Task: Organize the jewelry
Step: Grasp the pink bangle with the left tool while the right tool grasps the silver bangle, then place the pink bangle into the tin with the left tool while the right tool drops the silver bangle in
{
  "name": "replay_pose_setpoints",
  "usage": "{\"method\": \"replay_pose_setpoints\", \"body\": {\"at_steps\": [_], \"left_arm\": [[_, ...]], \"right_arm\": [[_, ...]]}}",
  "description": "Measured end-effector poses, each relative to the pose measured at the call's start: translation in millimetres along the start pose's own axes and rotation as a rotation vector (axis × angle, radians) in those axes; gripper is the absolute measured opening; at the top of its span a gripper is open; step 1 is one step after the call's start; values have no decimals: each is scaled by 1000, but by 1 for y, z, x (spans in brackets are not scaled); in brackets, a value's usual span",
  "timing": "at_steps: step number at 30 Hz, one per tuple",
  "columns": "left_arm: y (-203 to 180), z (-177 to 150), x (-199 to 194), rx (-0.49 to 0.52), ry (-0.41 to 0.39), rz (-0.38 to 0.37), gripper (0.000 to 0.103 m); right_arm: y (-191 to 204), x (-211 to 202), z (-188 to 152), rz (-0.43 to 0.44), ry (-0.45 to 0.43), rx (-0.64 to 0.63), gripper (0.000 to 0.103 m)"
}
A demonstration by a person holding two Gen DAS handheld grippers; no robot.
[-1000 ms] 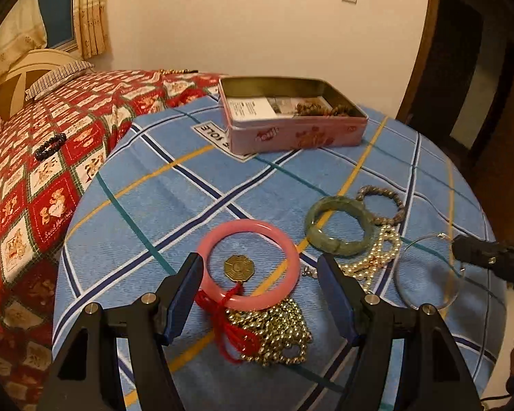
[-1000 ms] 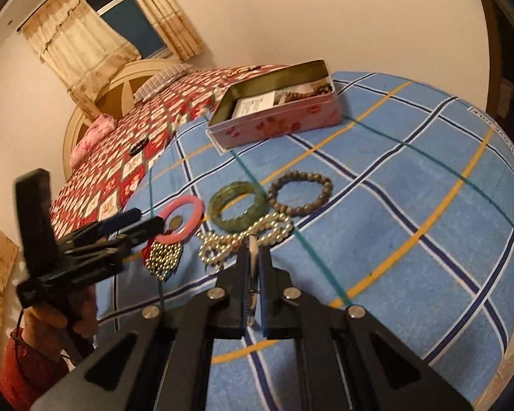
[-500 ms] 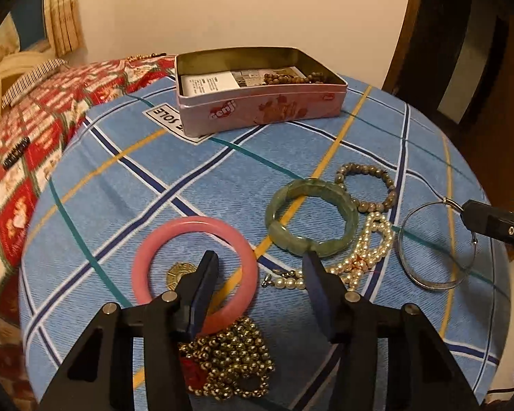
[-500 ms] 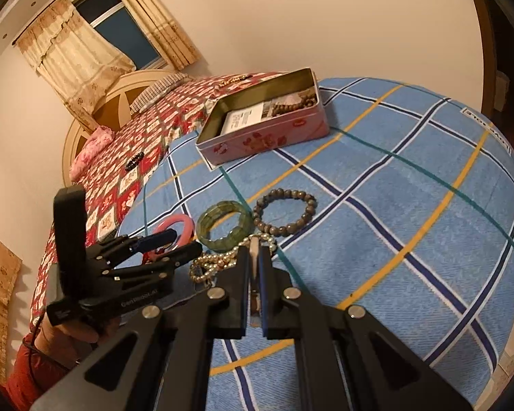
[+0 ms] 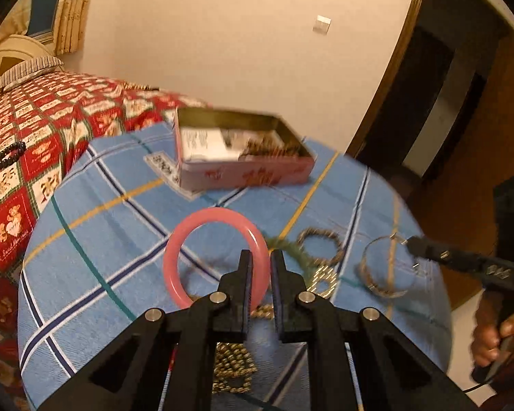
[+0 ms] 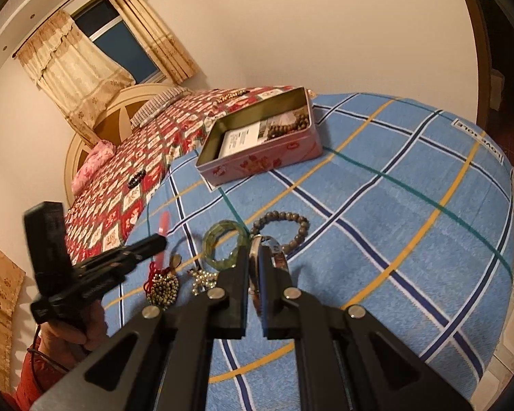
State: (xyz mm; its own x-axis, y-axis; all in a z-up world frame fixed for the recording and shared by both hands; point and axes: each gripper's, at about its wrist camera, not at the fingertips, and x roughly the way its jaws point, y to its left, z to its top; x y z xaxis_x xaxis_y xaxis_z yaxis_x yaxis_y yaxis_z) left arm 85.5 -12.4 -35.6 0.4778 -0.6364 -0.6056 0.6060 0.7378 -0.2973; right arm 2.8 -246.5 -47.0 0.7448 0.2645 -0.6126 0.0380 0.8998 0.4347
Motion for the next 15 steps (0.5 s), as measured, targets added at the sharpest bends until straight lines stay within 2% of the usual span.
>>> {"method": "replay_pose_setpoints", "body": {"at_steps": [6, 9, 15], "left_arm": [[-10, 20, -16, 2, -95, -51, 10], [-12, 31, -16, 19, -122, -48, 10], [-11, 64, -1, 53, -155, -34, 10]], "right_arm": [[1, -5, 11, 5, -26, 4, 8], [2, -8, 23, 23, -45, 1, 8], [14, -2, 73, 90, -121, -28, 7]]}}
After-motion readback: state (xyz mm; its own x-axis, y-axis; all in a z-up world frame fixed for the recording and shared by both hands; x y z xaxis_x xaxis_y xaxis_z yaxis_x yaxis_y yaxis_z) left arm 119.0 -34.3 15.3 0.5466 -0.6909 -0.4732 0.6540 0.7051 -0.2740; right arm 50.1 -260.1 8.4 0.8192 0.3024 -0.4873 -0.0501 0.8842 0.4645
